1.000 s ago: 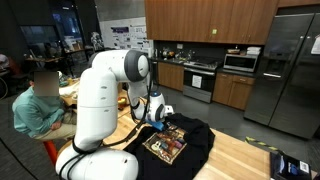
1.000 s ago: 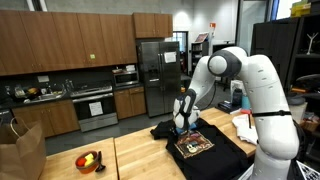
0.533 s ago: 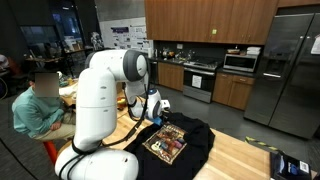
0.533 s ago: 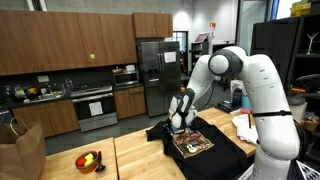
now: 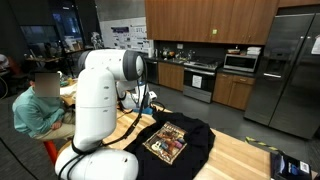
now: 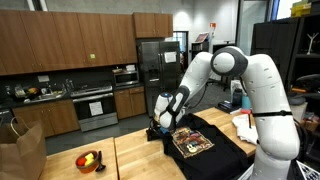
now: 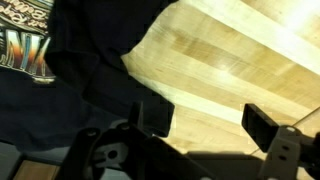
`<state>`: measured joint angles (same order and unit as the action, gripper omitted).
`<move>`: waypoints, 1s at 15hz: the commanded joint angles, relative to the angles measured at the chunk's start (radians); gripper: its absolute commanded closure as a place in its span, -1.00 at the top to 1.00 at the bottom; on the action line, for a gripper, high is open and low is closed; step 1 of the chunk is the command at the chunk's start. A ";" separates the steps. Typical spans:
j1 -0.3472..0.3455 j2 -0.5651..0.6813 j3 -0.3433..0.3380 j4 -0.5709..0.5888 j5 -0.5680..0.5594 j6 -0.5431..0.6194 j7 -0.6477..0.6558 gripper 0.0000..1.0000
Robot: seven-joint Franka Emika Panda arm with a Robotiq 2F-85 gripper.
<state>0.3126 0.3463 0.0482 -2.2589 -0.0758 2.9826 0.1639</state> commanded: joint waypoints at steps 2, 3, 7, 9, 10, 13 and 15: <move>-0.001 0.038 0.005 0.113 -0.084 -0.163 -0.086 1.00; 0.000 0.050 0.005 0.138 -0.109 -0.190 -0.101 1.00; 0.019 0.142 -0.024 0.280 -0.259 -0.255 -0.136 1.00; 0.024 0.193 -0.030 0.352 -0.307 -0.271 -0.157 1.00; 0.021 0.221 -0.028 0.389 -0.316 -0.281 -0.171 1.00; 0.010 0.300 -0.010 0.489 -0.310 -0.307 -0.231 1.00; 0.010 0.346 -0.001 0.554 -0.303 -0.342 -0.271 1.00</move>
<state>0.3254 0.6219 0.0348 -1.8160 -0.3722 2.7007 -0.0499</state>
